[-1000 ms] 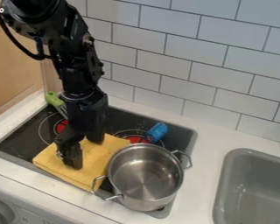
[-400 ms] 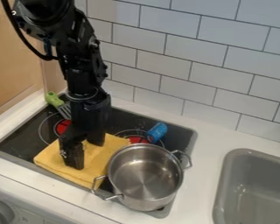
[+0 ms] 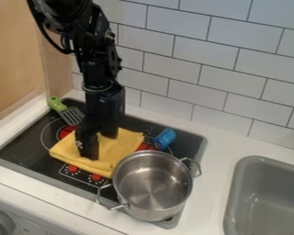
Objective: Put the yelow clothe to the top center of the stove
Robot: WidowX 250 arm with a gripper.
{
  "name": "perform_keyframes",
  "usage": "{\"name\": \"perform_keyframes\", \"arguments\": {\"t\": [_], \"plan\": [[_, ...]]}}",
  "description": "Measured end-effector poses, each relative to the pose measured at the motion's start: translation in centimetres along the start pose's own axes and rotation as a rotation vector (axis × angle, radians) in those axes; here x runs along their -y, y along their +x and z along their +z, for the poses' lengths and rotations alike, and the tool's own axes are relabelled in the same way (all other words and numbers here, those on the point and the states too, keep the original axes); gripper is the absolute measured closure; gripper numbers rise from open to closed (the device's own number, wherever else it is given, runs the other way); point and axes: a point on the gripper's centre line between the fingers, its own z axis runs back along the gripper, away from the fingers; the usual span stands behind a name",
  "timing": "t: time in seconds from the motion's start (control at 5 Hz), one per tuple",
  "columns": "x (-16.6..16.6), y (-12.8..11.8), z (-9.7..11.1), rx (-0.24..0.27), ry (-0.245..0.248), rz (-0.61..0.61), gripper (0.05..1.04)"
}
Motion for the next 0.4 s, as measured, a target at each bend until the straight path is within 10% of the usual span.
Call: {"name": "perform_keyframes", "arguments": {"t": [0.4], "plan": [[-3.6, -0.2, 0.0, 0.004, 0.019, -0.006, 0.085]]}}
